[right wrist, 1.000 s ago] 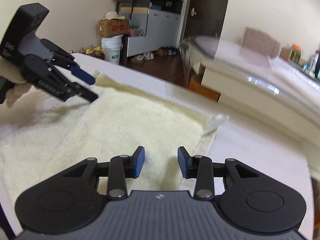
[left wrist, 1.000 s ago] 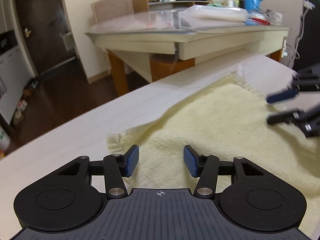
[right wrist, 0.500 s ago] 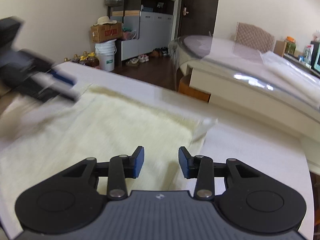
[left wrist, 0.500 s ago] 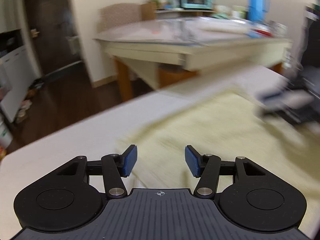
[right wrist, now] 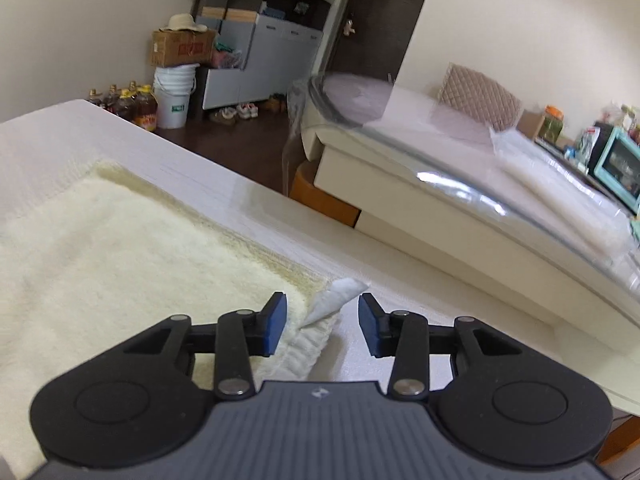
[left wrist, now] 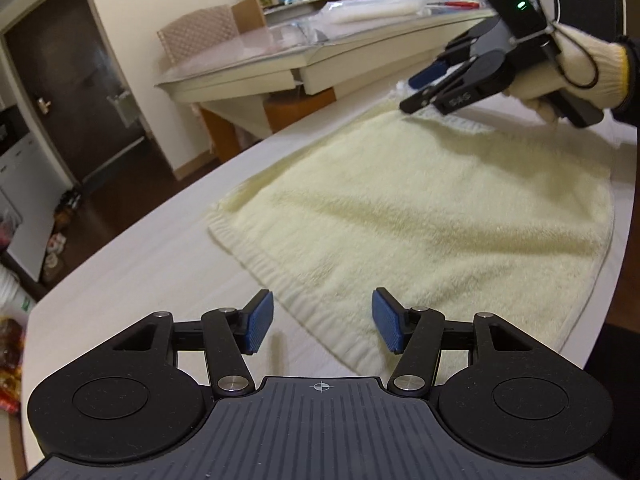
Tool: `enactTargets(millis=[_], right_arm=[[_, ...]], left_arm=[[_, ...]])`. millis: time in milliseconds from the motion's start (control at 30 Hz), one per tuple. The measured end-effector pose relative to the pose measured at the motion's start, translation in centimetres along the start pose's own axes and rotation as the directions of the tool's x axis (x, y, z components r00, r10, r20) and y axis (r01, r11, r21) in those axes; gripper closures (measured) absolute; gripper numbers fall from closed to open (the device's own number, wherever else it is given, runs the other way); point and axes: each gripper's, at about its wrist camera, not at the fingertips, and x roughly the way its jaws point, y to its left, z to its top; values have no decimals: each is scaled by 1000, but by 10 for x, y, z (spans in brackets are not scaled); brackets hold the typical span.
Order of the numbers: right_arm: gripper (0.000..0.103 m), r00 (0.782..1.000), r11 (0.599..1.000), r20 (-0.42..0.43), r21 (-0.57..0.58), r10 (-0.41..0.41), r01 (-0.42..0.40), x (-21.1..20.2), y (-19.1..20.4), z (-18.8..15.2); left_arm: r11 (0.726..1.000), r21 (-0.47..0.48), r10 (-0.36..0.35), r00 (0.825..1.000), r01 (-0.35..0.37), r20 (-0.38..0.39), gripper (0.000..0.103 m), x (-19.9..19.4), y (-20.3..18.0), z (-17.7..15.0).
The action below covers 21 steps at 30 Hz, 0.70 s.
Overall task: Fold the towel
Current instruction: 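Lay the towel flat on the table and open both grippers, then grasp a corner of the flat towel with the right gripper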
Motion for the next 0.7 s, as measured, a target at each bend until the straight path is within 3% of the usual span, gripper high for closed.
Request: enactTargets(millis=[133, 233, 367, 467, 567, 700], right_arm=[[60, 991, 995, 90, -19, 101, -100, -55, 18, -8], [60, 987, 990, 100, -71, 126, -120, -101, 34, -24], [59, 990, 988, 60, -91, 129, -123, -150, 49, -54], [58, 995, 994, 35, -57, 98, -96, -168, 50, -71], [58, 997, 997, 33, 8, 73, -73, -182, 44, -84], [58, 997, 994, 40, 80, 73, -76, -193, 32, -96]], left_arm=[[999, -36, 21, 999, -20, 33, 43, -14, 2, 0], [999, -50, -1, 997, 5, 79, 43, -26, -5, 5], [991, 16, -132, 980, 131, 152, 44, -35, -45, 22], [964, 85, -262, 949, 251, 173, 51, -33, -82, 34], [935, 149, -344, 924, 321, 169, 59, -28, -116, 45], [922, 131, -382, 912, 365, 151, 70, -18, -121, 52]])
